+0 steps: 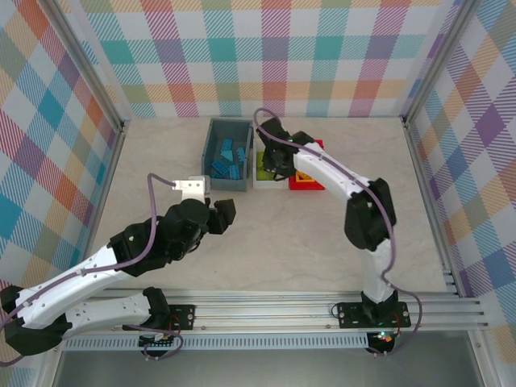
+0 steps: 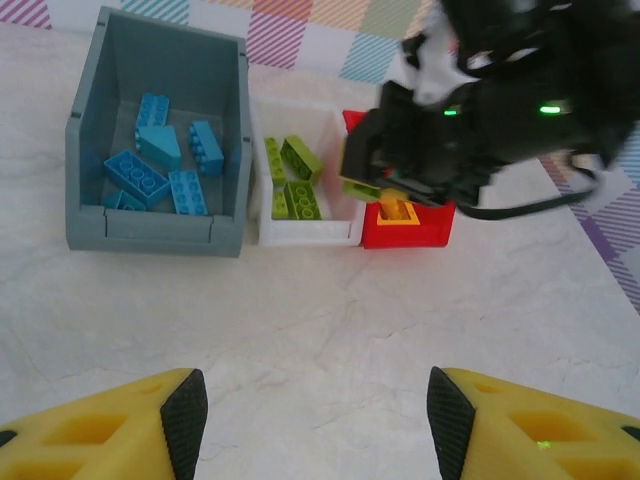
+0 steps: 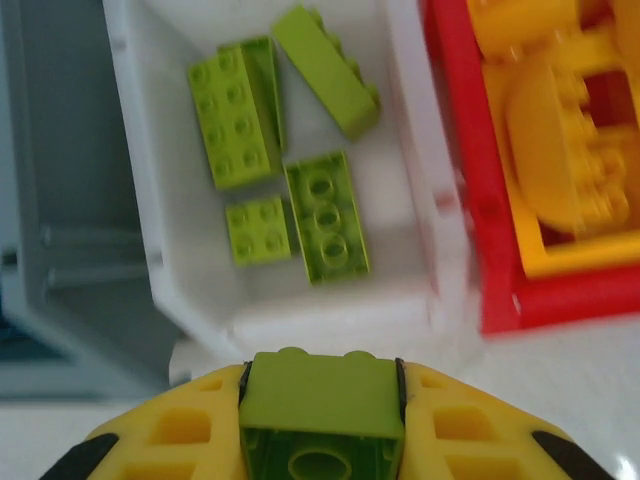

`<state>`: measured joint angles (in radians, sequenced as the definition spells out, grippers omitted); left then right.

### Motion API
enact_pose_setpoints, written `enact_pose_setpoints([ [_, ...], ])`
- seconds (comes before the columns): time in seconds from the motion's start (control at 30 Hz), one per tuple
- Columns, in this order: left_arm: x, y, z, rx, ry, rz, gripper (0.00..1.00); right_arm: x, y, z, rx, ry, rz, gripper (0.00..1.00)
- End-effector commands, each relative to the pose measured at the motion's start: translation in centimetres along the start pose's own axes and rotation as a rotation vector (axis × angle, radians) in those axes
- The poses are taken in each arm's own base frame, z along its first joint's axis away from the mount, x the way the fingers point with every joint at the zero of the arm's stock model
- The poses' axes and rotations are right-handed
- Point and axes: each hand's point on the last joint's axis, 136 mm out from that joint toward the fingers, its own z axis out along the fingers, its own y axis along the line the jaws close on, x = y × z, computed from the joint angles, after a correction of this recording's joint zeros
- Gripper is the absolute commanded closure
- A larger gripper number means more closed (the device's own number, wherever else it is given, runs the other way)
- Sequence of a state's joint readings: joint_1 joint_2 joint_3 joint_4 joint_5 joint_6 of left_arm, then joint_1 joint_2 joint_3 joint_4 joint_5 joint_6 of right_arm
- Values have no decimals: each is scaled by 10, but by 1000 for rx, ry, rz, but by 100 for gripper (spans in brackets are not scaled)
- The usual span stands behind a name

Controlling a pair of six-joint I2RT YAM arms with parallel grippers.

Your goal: Sort the legos into containers by color

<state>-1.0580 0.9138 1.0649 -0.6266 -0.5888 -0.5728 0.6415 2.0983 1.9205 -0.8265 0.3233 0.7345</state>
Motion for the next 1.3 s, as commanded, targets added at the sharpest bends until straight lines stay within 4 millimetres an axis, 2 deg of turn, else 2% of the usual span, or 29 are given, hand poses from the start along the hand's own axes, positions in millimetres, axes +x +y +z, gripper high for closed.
enact_pose_setpoints([
  [0.0,-8,-7,5,-19,-10,41,38,-13,-5,24,98,-17,-145,77],
  [0.13,-5,-9,10,-22,5,56,37,-31,2,48,104,-33,-163,76],
  [0.23,-1,-9,12,-22,17,59,37,-37,2,65,107,-13,-154,73],
  [0.3,2,-10,13,-19,27,63,37,-39,9,73,79,5,-166,63],
  [0.4,6,-8,15,-29,41,65,36,-42,14,69,62,4,-169,51],
  [0.53,6,-5,14,-40,45,54,35,-51,16,39,51,-39,-166,41],
  [0.67,4,9,17,-80,75,-6,32,-69,25,-24,-12,-145,-177,33],
  [0.73,6,27,23,-130,132,-90,27,-75,24,-61,-40,-213,-179,28],
  [0.77,7,43,27,-165,174,-156,23,-77,20,-80,-59,-251,-174,24],
  [0.8,10,55,30,-187,213,-210,17,-77,12,-98,-75,-289,-165,19],
  [0.83,11,68,33,-211,235,-259,10,-76,3,-113,-87,-332,-162,1],
  [0.87,11,82,37,-230,257,-313,0,-76,-7,-126,-97,-377,-163,0],
  [0.93,10,105,46,-240,263,-387,0,-66,-38,-148,-80,-456,-154,0],
  [1.03,10,136,56,-287,222,-417,0,-44,-103,-173,36,-579,-127,0],
  [1.07,10,148,56,-344,202,-387,0,-34,-131,-179,103,-616,-93,0],
  [1.13,15,178,52,-508,167,-362,0,-14,-188,-180,198,-628,14,0],
  [1.2,22,214,38,-715,90,-369,0,7,-249,-170,276,-609,151,0],
  [1.27,29,247,18,-902,-40,-384,0,19,-275,-148,248,-637,109,0],
])
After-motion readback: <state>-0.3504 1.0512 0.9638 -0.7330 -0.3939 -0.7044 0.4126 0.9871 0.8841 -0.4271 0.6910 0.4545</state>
